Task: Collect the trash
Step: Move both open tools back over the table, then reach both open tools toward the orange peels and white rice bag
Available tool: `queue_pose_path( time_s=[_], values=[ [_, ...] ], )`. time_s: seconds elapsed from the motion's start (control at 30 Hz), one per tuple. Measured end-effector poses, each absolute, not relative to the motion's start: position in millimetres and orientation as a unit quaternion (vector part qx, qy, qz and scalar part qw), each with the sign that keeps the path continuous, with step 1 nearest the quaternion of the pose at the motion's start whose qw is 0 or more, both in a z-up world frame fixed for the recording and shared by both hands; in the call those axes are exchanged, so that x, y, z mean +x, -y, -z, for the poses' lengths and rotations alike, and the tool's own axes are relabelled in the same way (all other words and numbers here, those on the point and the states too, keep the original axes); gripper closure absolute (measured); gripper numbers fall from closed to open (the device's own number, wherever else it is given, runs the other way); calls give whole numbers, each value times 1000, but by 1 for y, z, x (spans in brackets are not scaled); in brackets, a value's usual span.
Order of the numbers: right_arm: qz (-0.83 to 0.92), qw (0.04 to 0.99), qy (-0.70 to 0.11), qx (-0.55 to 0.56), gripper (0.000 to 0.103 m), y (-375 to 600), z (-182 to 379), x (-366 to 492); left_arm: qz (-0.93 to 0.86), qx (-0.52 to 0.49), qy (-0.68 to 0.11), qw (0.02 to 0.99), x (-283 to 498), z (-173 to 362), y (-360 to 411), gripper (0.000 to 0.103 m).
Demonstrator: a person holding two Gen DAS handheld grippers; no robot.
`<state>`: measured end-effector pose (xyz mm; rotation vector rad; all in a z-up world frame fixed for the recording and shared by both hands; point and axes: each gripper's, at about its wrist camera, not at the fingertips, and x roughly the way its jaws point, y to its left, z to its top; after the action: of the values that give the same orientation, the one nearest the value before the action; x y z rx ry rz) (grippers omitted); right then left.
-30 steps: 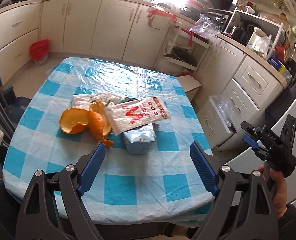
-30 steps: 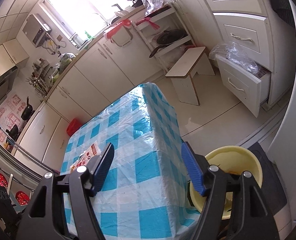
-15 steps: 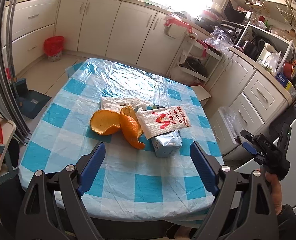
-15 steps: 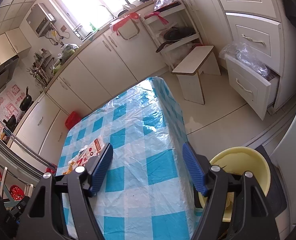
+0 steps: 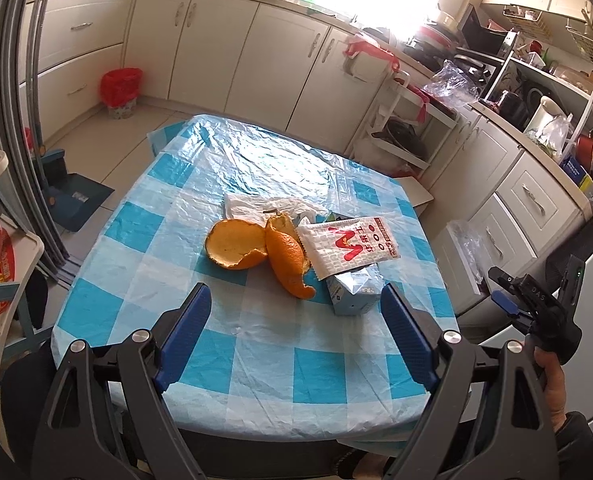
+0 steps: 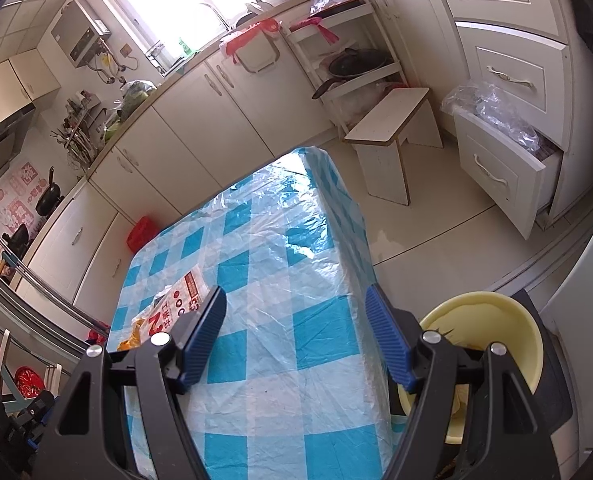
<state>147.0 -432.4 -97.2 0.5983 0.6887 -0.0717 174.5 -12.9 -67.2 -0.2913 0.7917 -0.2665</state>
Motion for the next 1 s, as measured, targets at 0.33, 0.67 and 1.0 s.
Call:
queue_pose_path(
  time_s=[0.33,0.67,1.0],
  values=[
    [33,896,-336,290,33,432,99,148,120,-143,-384,904,174,68,4,20],
    [31,896,-337,288,33,430,100,148,118,-144,-385,904,174,69,1,20],
    [28,897,-336,286,33,428,101,147,108,-144,-385,905,175,73,-8,20]
  ],
)
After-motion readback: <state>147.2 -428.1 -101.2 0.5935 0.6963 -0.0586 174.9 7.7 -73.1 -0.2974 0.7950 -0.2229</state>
